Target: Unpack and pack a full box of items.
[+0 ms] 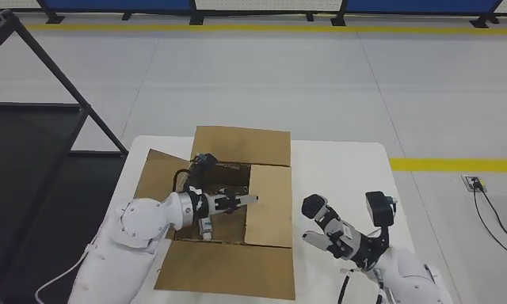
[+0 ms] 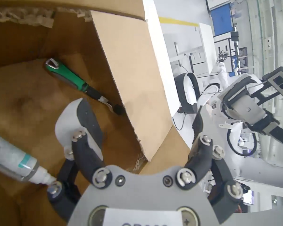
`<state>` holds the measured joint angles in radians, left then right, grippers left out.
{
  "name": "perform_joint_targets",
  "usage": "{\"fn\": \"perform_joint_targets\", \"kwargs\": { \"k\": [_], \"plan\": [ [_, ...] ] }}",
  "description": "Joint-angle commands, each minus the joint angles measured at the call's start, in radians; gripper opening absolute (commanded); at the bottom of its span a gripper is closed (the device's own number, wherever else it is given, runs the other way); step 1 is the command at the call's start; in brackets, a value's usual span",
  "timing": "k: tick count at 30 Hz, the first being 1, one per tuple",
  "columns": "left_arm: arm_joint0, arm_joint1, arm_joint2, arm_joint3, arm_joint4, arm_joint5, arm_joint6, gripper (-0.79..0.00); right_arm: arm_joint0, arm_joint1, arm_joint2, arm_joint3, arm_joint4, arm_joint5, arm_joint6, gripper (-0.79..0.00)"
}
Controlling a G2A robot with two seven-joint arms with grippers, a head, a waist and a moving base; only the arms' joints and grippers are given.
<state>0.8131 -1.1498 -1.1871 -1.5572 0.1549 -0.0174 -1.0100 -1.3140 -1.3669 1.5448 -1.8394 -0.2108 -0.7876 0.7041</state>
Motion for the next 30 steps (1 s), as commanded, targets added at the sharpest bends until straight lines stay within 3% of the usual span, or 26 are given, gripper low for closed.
{"fn": "perform_joint_targets", "kwargs": {
  "k": [1, 9, 15, 25, 30],
  "plan": [
    [-0.022, -0.007, 0.029, 0.042, -0.024, -0.011, 0.003, 0.0, -0.024, 0.006, 0.014, -0.015, -0.005, -0.006, -0.003, 0.0],
    [-0.088, -0.03, 0.113, 0.133, -0.078, -0.054, 0.033, 0.0, -0.072, 0.023, 0.029, -0.037, -0.014, -0.022, -0.022, 0.0],
    [-0.116, -0.039, 0.14, 0.139, -0.103, -0.094, 0.039, 0.0, -0.099, 0.035, 0.037, -0.044, -0.006, -0.043, -0.047, 0.0],
    [-0.103, -0.029, 0.121, -0.014, -0.079, -0.105, 0.028, 0.0, -0.104, 0.052, 0.02, -0.059, -0.015, -0.04, -0.058, 0.0],
    [-0.121, -0.036, 0.149, -0.085, -0.094, -0.093, 0.038, 0.0, -0.117, 0.063, 0.034, -0.073, -0.007, -0.046, -0.06, 0.0]
  ]
}}
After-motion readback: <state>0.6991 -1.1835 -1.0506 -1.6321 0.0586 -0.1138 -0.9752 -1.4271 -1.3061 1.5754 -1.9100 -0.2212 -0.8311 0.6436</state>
